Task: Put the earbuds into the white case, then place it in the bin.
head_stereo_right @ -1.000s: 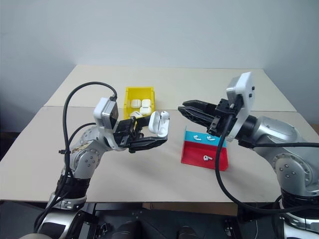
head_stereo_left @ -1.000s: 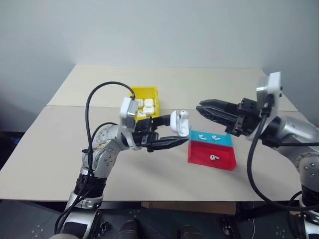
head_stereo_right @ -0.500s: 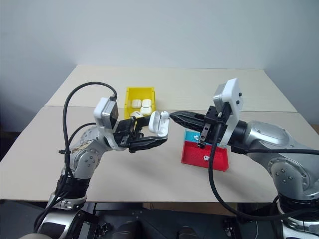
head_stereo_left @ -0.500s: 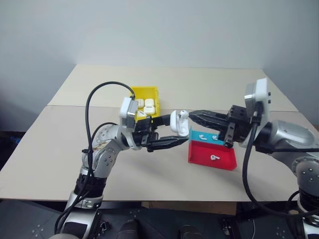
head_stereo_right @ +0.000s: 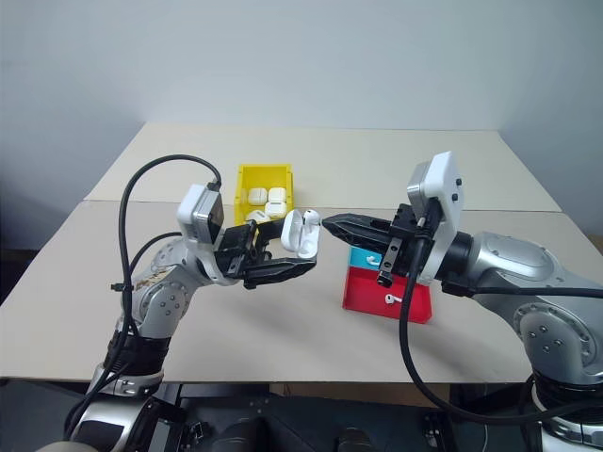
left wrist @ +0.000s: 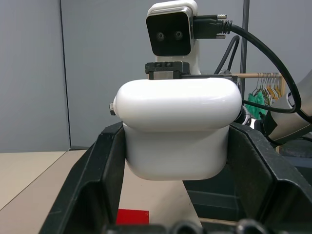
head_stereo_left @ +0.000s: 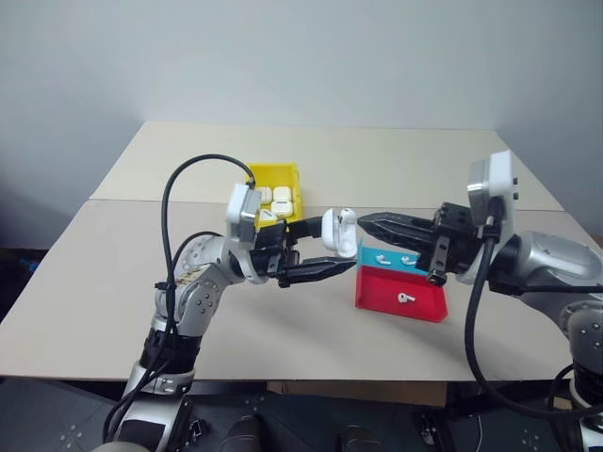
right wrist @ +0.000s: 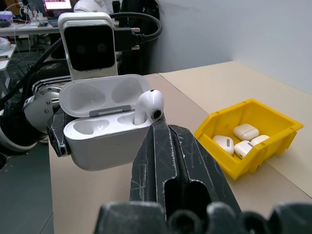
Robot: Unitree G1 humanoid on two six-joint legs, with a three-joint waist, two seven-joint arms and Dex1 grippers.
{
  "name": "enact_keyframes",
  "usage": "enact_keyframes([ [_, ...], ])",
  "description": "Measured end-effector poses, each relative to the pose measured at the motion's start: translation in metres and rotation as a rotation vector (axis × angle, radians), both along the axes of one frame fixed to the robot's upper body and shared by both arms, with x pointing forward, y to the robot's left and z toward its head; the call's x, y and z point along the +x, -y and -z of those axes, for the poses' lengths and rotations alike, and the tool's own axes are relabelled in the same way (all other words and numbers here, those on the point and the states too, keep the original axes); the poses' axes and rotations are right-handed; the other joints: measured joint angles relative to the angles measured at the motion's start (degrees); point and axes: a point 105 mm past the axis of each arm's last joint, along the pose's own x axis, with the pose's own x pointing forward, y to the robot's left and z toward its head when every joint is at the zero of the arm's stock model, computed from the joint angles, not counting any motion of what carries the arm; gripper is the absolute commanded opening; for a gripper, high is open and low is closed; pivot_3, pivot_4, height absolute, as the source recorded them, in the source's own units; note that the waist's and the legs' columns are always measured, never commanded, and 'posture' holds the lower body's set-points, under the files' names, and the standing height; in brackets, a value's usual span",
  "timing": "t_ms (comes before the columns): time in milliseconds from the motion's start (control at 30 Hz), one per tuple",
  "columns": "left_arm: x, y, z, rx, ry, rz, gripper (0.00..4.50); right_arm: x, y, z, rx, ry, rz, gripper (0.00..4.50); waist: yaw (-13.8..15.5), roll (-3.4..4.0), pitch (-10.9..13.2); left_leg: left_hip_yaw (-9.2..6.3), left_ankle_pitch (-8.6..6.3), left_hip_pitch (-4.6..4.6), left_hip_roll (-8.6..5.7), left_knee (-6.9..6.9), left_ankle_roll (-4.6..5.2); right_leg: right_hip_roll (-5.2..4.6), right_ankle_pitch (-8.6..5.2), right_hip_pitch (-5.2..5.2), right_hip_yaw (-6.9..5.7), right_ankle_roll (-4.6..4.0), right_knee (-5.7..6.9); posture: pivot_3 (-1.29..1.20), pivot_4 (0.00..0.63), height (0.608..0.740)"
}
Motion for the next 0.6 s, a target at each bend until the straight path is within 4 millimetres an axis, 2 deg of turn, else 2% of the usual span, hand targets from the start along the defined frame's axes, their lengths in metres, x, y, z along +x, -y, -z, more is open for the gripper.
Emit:
enact_keyframes([
  [600,-0.0001,-0.0004,0.0004,0.004,0.000,0.000,2.79,-0.0037,-0.0025,-0.0024,0.002,0.012,-0.003,0.06,0.0,0.00,0.0,0.00,0.00,0.00,0.00,0.00,0.00,0.00,0.00,0.00,0.00,0.00,0.00,0.00,0.150,0.740],
])
